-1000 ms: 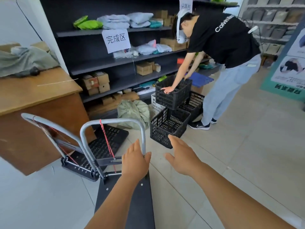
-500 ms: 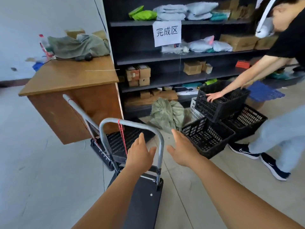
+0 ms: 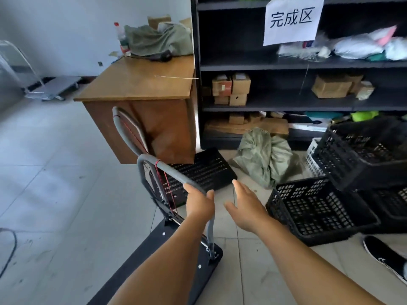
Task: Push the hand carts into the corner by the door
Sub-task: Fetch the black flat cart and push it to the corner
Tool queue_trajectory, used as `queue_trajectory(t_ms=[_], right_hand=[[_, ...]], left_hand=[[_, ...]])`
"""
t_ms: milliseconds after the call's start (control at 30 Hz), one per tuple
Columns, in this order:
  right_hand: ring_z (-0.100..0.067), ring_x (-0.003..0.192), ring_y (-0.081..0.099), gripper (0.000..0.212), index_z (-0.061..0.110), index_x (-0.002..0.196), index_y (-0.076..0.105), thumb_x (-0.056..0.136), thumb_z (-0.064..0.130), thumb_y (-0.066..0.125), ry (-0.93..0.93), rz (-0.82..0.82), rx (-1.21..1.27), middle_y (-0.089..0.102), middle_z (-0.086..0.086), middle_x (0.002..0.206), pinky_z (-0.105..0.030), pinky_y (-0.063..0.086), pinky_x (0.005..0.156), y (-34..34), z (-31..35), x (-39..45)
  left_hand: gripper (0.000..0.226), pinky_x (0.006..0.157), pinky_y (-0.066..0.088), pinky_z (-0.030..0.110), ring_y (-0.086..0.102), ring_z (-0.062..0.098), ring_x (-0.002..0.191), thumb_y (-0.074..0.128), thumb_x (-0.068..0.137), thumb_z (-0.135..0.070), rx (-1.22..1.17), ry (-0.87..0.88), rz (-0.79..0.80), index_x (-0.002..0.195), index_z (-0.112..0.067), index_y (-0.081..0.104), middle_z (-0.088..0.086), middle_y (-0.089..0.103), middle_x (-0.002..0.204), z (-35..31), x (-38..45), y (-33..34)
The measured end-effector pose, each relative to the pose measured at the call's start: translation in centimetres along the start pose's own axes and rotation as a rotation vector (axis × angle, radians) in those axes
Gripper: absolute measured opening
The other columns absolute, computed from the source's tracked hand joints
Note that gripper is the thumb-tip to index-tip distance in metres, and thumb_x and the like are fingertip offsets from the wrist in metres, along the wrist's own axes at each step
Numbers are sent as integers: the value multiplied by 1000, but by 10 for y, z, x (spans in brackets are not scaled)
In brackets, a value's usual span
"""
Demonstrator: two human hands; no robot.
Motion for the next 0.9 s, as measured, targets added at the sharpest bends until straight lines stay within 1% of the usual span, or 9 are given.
queue_trajectory(t_ms=[67,133,267,333,400,467,633,800,900], right_hand=[[-16,148,10,69,17,153,6,98,34,44,-12,16,-5,8,1,161,-33,16,117,4,-5,6],[-16,148,9,69,17,153,6,98,34,43,-28,38,-19,8,0,162,-33,16,117,10,-8,9],[-17,148,10,68,17,153,5,99,33,43,-61,73,-43,8,1,162,-33,17,117,22,-5,8],[-17,148,11,68,18,153,5,99,32,43,-76,84,-62,7,2,162,-35,19,117,29,-1,2],[-18,147,12,68,18,153,5,99,34,43,-89,94,-80,7,2,162,-36,20,117,36,4,-8],[-18,147,12,67,20,153,6,99,33,42,-102,108,-87,7,3,162,-37,20,117,44,10,-22],[-16,148,9,67,22,153,5,97,14,40,-149,140,-130,5,4,162,-36,18,119,58,18,-63],[-17,148,10,71,23,153,5,95,5,41,-189,122,-163,4,5,162,-36,20,119,68,29,-96],[-18,148,11,73,24,153,4,94,4,43,-233,142,-198,4,5,162,-36,20,118,81,42,-111]], left_hand=[[79,100,46,43,53,34,121,52,96,-27,-64,-34,-43,149,-5,-1,17,51,137,0,4,2],[84,101,43,42,51,34,125,54,96,-24,-99,-64,-66,151,-11,-9,16,48,141,3,6,2],[89,94,46,39,55,32,118,53,96,-21,-77,-60,-62,150,-21,-18,16,53,135,13,-1,0],[90,88,47,36,58,30,112,52,96,-20,-32,-29,-42,149,-23,-20,15,56,130,18,-10,2],[90,85,46,35,58,30,113,51,96,-20,13,-18,-16,148,-23,-23,15,55,130,27,-22,5],[91,87,45,34,57,30,114,51,96,-20,38,-24,6,147,-24,-23,16,55,131,38,-38,8],[90,81,39,30,55,29,116,52,95,-16,58,-19,20,150,-24,-18,15,52,134,66,-83,2],[90,76,45,31,60,27,104,53,94,-13,85,-23,17,150,-28,-17,16,54,131,104,-125,-11],[90,76,51,36,61,29,99,51,91,-11,133,-28,0,150,-31,-14,16,57,123,124,-153,-22]])
Point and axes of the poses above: each hand's wrist, its own x-axis towards the middle knuckle, its own y-axis out of the palm, z = x × y, the point moved 8 cm from there along x, towards the middle knuckle
